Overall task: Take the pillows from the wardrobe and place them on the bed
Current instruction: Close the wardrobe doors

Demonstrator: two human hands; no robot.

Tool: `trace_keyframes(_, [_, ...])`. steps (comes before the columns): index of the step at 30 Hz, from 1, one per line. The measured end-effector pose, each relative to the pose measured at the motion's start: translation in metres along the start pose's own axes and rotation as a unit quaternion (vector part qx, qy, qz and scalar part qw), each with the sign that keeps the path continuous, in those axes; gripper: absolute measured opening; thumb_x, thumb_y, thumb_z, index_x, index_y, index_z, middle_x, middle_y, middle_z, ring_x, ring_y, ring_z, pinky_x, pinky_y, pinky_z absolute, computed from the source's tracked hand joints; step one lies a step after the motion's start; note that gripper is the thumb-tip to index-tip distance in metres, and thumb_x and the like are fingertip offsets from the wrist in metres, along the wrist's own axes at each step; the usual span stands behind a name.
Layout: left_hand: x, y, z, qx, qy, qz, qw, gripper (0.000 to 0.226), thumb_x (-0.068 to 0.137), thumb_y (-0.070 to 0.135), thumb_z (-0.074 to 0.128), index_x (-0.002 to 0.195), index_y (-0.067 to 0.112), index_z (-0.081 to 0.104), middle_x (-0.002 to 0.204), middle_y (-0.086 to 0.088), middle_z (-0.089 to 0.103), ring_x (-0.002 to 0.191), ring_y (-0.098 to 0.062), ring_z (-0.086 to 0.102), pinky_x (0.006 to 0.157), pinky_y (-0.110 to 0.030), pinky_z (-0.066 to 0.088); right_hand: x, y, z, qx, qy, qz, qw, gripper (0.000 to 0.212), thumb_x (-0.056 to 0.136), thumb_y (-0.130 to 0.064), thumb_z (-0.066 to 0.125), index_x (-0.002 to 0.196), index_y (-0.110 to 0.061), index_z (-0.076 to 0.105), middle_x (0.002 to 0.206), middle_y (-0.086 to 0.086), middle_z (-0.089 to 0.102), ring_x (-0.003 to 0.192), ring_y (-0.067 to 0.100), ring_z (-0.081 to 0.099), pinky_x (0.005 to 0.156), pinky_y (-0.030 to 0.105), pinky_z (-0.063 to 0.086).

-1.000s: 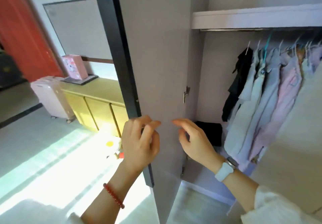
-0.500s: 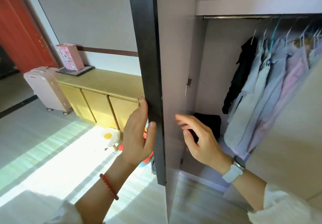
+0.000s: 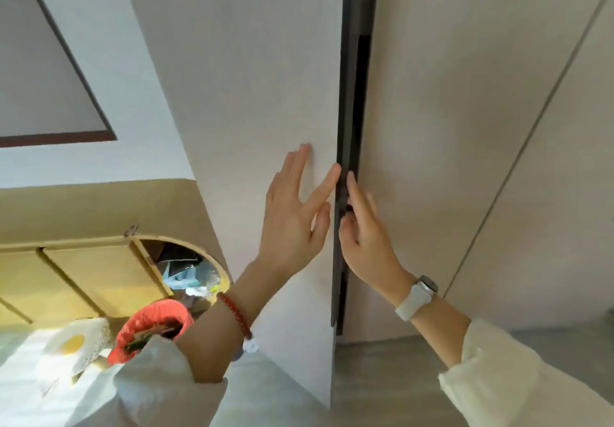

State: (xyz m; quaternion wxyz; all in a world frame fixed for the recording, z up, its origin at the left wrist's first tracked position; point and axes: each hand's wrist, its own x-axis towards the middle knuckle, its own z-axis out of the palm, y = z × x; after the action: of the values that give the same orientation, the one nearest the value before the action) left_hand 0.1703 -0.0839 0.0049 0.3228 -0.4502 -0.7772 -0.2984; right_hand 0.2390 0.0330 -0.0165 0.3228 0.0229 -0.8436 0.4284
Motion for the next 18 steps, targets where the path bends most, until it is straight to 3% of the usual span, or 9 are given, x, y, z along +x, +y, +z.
trace_keyframes(2, [0.022,0.003,0.020,0.008,-0.035,-0.023,0.999,0.061,0.088,0.005,0.047,0.139,0.029,0.024,0.150,-0.024,0.020,0.140,-0.040,0.014,0.107,-0.060,0.028,0.018,0.015,-0.009,-0.044,0.030,0.031,0.998,0.068,0.088,0.002,0.044,0.142,-0.024,0.013,0.131,0.013,0.032,0.104,0.017,0.045,0.090,0.011,0.036])
trace_keyframes(4, [0.039,0.002,0.036,0.022,-0.061,-0.040,0.997,0.068,0.086,0.001,0.047,0.141,0.032,0.021,0.151,-0.024,0.016,0.140,-0.042,0.010,0.105,-0.064,0.027,0.038,0.027,-0.015,-0.060,0.030,0.057,0.996,0.067,0.087,0.003,0.044,0.144,-0.016,0.014,0.122,0.012,0.035,0.099,0.014,0.042,0.091,0.013,0.034])
trace_keyframes(8, [0.064,-0.007,0.058,0.067,-0.080,-0.049,0.993,0.071,0.083,-0.004,0.050,0.141,0.028,0.025,0.150,-0.025,0.020,0.138,-0.046,0.015,0.100,-0.067,0.030,0.064,0.048,-0.019,0.008,0.031,0.114,0.993,0.063,0.089,0.000,0.042,0.144,-0.021,0.018,0.109,0.000,0.037,0.092,0.004,0.042,0.087,0.016,0.040])
trace_keyframes(12, [0.083,-0.018,0.073,0.133,-0.093,-0.051,0.985,0.070,0.077,0.001,0.059,0.139,0.022,0.034,0.148,-0.021,0.030,0.133,-0.044,0.030,0.095,-0.067,0.036,0.075,0.068,-0.017,0.087,0.025,0.151,0.984,0.062,0.088,-0.001,0.039,0.142,-0.025,0.021,0.127,-0.004,0.038,0.115,0.008,0.041,0.100,0.019,0.033])
trace_keyframes(15, [0.096,-0.031,0.084,0.188,-0.107,-0.047,0.975,0.073,0.074,0.007,0.064,0.139,0.018,0.034,0.149,-0.015,0.031,0.134,-0.038,0.033,0.100,-0.067,0.029,0.098,0.080,-0.018,0.087,0.026,0.178,0.980,0.064,0.086,-0.001,0.041,0.142,-0.025,0.020,0.144,0.004,0.033,0.133,0.018,0.032,0.112,0.035,0.030])
trace_keyframes(18, [0.112,-0.042,0.094,0.222,-0.119,-0.054,0.966,0.073,0.072,0.009,0.065,0.138,0.019,0.035,0.149,-0.011,0.033,0.134,-0.042,0.029,0.102,-0.068,0.025,0.123,0.090,-0.021,0.099,0.022,0.195,0.976,0.063,0.087,0.001,0.039,0.142,-0.024,0.021,0.150,0.003,0.030,0.138,0.019,0.028,0.115,0.042,0.027])
